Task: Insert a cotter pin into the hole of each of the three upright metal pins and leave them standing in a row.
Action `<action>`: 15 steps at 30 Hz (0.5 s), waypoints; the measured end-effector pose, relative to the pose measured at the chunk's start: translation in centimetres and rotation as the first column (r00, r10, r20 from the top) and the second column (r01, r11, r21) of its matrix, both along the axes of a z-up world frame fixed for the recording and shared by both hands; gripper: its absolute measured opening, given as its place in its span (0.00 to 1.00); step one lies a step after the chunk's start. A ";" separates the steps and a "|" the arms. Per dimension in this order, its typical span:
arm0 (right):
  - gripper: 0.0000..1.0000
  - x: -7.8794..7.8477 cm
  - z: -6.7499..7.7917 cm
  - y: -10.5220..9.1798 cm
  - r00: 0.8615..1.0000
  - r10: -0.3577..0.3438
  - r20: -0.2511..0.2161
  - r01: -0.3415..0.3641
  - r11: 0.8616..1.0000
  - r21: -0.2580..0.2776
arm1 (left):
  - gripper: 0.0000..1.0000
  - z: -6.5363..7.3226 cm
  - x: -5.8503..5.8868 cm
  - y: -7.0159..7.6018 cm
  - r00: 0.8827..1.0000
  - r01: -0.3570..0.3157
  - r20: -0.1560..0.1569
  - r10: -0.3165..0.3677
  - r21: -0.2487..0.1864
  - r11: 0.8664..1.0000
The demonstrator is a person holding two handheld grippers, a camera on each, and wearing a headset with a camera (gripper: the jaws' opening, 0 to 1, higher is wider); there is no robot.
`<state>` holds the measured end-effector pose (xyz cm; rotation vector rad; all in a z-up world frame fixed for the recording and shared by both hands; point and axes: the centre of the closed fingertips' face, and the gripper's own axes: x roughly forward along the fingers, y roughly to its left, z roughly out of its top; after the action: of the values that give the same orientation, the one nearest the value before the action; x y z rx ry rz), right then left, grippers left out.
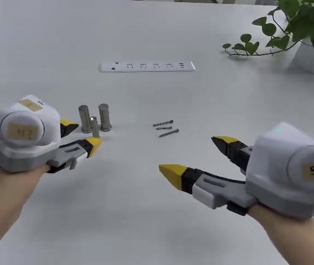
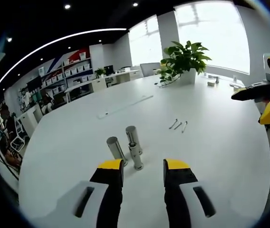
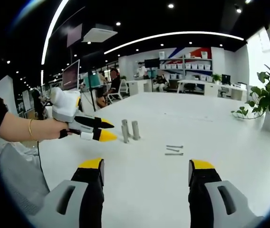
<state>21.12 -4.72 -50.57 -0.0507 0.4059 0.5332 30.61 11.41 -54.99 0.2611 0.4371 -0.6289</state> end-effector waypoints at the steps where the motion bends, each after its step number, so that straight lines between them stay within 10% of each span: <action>1: 0.69 0.0 -0.1 0.0 1.000 0.001 0.001 -0.001 1.000 -0.002 | 0.29 -0.2 0.3 0.0 1.000 0.003 -0.002 -0.003 -0.002 1.000; 15: 0.69 0.2 -2.2 0.3 0.999 0.021 -0.030 -0.022 0.999 -0.028 | 0.22 -1.8 2.5 -0.9 0.999 0.011 -0.030 -0.013 -0.062 0.998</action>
<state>21.32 -4.37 -52.76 -0.0749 0.4429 0.5501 33.14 10.51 -56.77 0.1955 0.4447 -0.6578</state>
